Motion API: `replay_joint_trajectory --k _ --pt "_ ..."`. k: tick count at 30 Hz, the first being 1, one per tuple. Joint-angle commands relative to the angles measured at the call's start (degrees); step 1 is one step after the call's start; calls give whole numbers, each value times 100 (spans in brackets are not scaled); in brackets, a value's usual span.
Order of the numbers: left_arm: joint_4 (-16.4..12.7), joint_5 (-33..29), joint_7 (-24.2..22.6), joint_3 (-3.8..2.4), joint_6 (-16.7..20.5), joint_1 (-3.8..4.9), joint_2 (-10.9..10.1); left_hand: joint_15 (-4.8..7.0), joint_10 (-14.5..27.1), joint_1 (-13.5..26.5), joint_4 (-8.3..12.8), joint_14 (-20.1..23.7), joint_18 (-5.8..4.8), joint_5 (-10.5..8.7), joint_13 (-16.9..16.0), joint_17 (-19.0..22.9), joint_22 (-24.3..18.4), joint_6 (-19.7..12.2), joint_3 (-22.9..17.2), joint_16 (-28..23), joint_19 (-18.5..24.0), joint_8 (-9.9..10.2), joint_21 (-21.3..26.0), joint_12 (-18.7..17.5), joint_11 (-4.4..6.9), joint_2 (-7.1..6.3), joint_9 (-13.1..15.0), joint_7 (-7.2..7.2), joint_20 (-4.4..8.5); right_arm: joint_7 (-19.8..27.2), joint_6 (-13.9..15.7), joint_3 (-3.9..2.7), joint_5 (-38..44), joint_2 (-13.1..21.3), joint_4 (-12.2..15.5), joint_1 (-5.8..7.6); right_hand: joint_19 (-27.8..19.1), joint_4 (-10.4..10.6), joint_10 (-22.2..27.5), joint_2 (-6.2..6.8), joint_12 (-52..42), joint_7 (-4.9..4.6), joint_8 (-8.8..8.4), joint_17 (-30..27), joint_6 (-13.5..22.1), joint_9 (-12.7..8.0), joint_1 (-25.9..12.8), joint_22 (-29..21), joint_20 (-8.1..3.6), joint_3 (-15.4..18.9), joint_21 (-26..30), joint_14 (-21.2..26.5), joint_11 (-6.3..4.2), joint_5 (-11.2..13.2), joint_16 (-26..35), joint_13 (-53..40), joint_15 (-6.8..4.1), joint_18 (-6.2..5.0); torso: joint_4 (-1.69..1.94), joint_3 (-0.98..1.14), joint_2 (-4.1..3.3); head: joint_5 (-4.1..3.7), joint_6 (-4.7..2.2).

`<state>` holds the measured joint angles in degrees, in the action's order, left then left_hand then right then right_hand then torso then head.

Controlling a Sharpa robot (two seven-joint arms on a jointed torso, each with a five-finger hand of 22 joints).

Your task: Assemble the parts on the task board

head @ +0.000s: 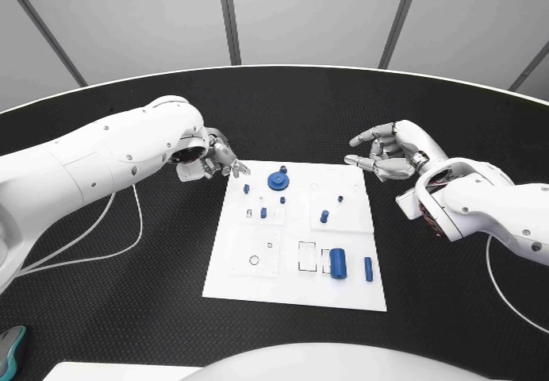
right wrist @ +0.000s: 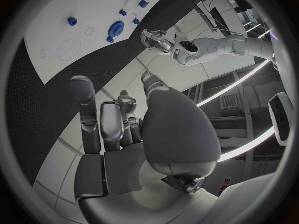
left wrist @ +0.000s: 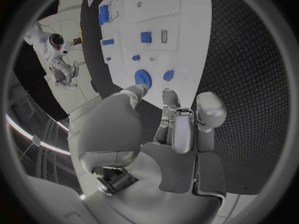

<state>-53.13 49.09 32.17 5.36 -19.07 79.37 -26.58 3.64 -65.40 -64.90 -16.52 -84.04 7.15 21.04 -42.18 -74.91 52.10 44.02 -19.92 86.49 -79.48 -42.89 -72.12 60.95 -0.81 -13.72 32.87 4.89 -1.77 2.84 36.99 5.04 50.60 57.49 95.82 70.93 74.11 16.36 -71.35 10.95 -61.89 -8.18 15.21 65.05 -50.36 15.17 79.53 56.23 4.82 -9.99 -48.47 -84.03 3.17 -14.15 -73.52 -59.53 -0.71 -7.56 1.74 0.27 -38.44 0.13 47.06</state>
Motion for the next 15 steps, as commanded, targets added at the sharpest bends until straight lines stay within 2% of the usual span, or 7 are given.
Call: replay_joint_trajectory --k 1,4,5,15 --pt "104 55 -37 1 -5 -4 107 -43 39 9 -6 -342 -43 -32 19 -457 -1 -16 30 -11 28 20 26 -22 8 -20 -8 29 -18 -1 0 0 0 -8 0 0 44 20 -13 -22 -6 -2 30 7 -11 -5 -12 -3 -13 20 39 -23 0 -39 15 3 -53 -77 0 1 5 16 3" --pt "207 154 -88 1 -6 -10 204 -47 56 19 -10 -343 -43 -110 36 -465 -2 -21 81 -9 30 32 27 -28 4 -9 -23 33 -21 -1 0 0 0 -17 2 0 44 20 -13 -22 -6 -2 30 7 -11 -5 -12 -3 -13 20 39 -23 0 -39 15 3 -53 -77 0 -1 3 20 5" --pt "234 175 -98 2 -7 -12 227 -50 64 19 -10 -345 -43 -250 43 -477 0 -20 163 -4 31 42 27 -23 1 7 -41 34 -25 -2 0 0 0 -18 2 0 44 20 -13 -22 -6 -2 30 7 -11 -5 -12 -3 -13 20 39 -23 0 -39 15 3 -53 -77 0 -1 3 20 5" --pt "445 438 -192 4 22 -57 431 -56 82 -9 -15 -348 -43 -539 66 -495 6 -23 366 2 34 63 24 -12 -4 68 -85 38 -32 -6 -2 -1 0 -29 14 0 44 20 -13 -22 -6 -2 30 7 -11 -5 -12 -3 -13 20 39 -23 0 -39 15 3 -53 -77 -4 -4 -5 20 16"
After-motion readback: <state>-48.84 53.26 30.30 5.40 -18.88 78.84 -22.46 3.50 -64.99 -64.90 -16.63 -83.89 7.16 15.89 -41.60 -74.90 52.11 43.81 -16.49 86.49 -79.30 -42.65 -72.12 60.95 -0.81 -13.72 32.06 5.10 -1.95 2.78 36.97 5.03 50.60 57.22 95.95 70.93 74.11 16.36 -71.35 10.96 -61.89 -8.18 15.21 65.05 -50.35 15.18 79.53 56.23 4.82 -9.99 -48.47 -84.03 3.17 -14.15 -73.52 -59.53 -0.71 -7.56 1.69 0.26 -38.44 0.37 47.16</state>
